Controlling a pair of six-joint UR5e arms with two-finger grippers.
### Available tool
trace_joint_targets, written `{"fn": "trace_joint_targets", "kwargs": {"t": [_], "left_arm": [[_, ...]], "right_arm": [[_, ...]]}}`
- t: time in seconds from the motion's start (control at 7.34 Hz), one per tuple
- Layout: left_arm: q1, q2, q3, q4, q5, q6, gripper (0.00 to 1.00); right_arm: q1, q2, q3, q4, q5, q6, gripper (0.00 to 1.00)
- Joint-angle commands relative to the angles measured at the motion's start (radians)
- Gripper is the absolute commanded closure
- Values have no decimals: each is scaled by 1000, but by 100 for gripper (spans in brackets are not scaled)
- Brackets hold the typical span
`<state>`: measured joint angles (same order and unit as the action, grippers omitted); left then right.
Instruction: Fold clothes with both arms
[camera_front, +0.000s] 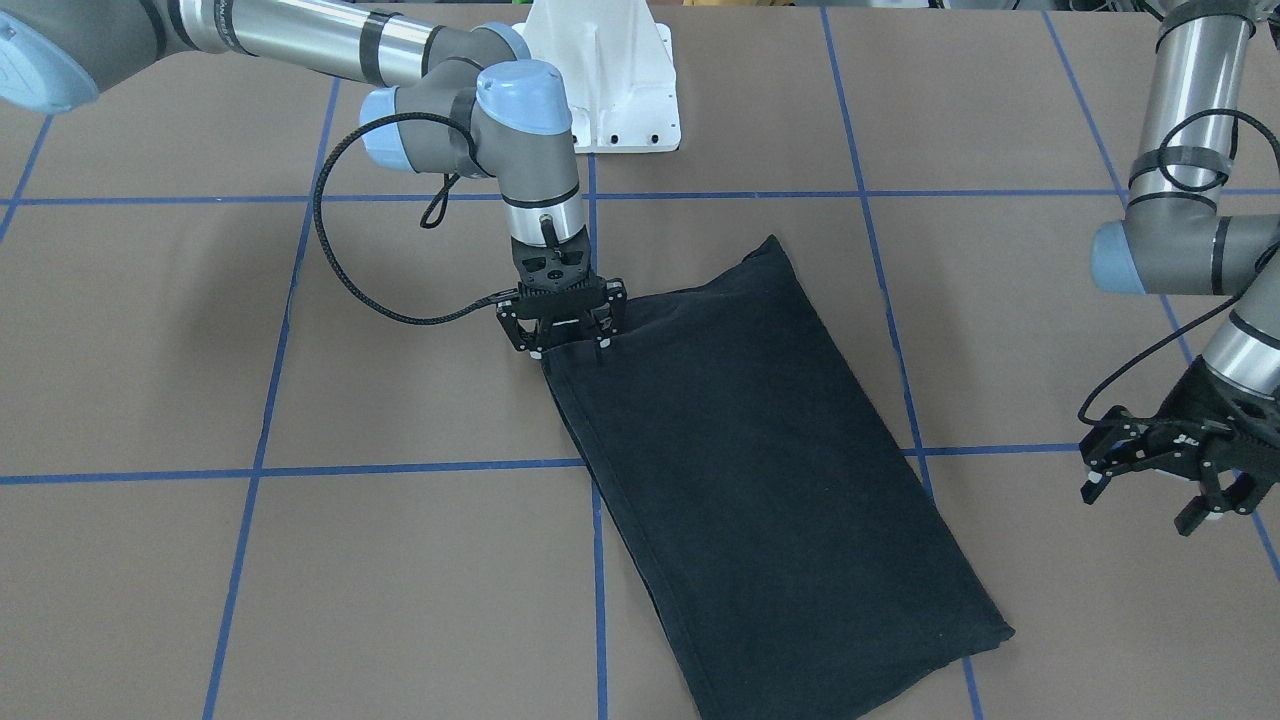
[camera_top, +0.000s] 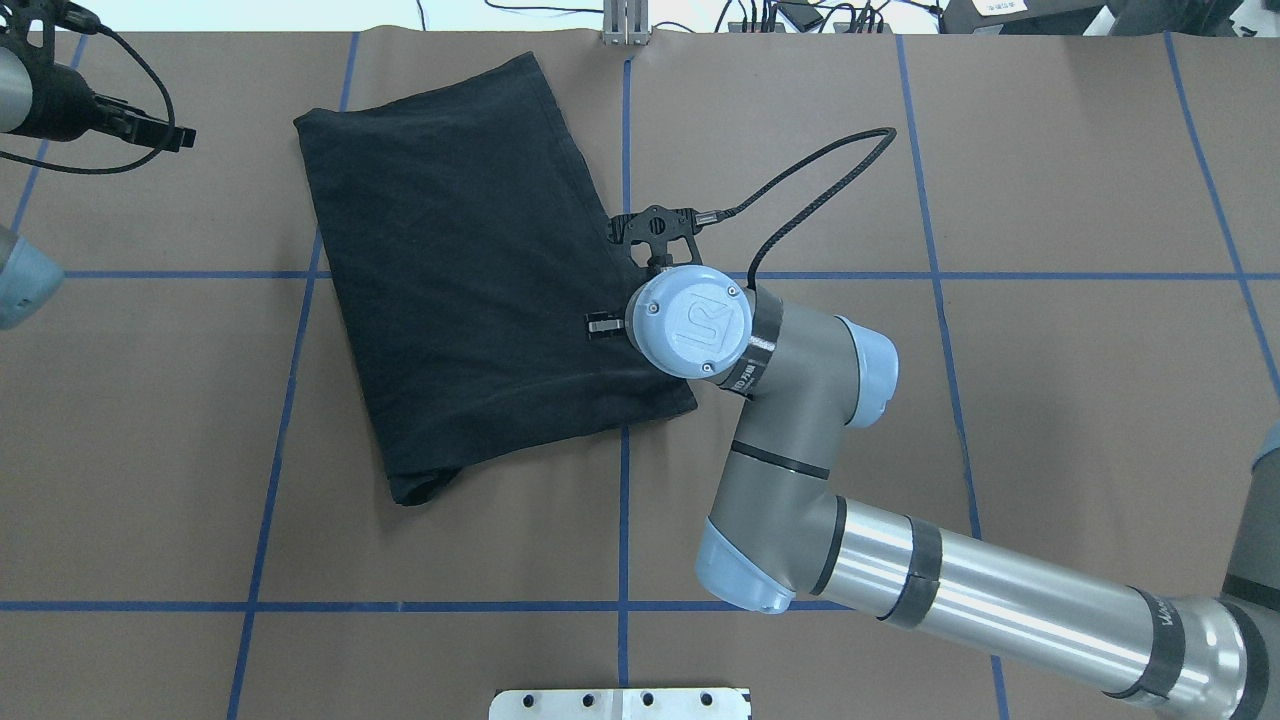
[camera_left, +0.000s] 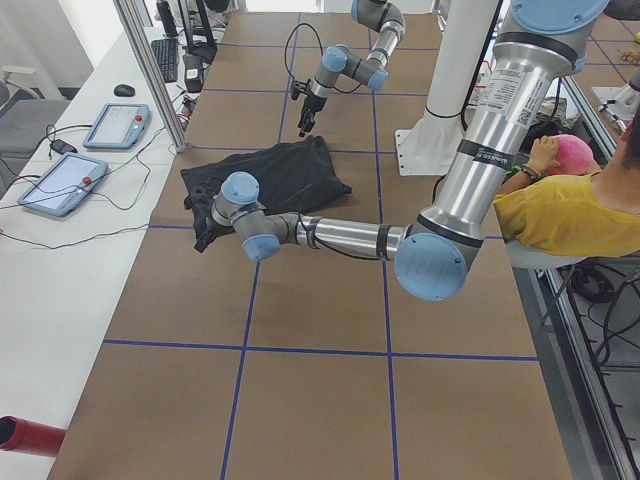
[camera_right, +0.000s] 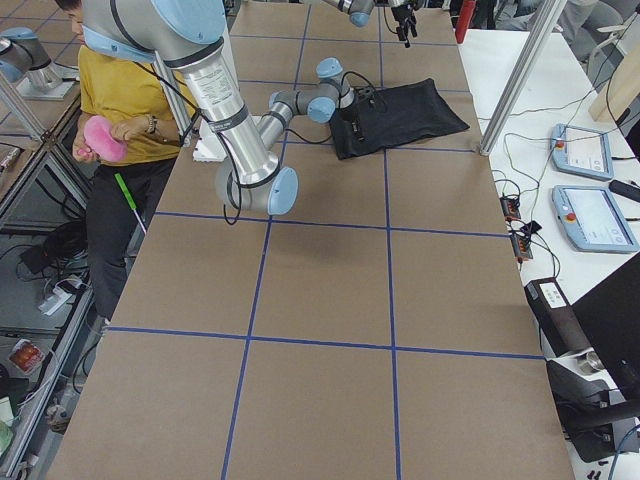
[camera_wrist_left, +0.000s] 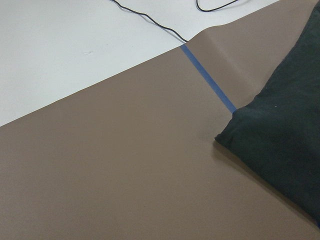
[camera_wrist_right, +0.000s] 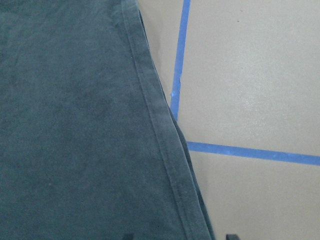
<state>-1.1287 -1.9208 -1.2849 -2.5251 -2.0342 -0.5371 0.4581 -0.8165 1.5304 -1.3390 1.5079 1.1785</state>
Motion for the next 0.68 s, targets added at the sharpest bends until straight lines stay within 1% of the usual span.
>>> {"fn": "trace_joint_targets", "kwargs": {"t": [0.0, 0.14, 0.27, 0.41, 0.54], "left_arm": [[53, 26, -69, 2, 6, -112, 0], [56, 32, -71, 2, 6, -112, 0], [58, 34, -71, 2, 6, -112, 0], [60, 36, -71, 2, 6, -110, 0], [60, 40, -71, 0, 6, -109, 0]], "right_arm": [[-5, 40, -42, 1, 15, 285, 3], [-34, 83, -109, 4, 6, 476, 6], [-51, 109, -166, 4, -9, 647, 6], [-73, 114, -188, 29, -37, 655, 5], [-73, 114, -202, 31, -40, 650, 5]]}}
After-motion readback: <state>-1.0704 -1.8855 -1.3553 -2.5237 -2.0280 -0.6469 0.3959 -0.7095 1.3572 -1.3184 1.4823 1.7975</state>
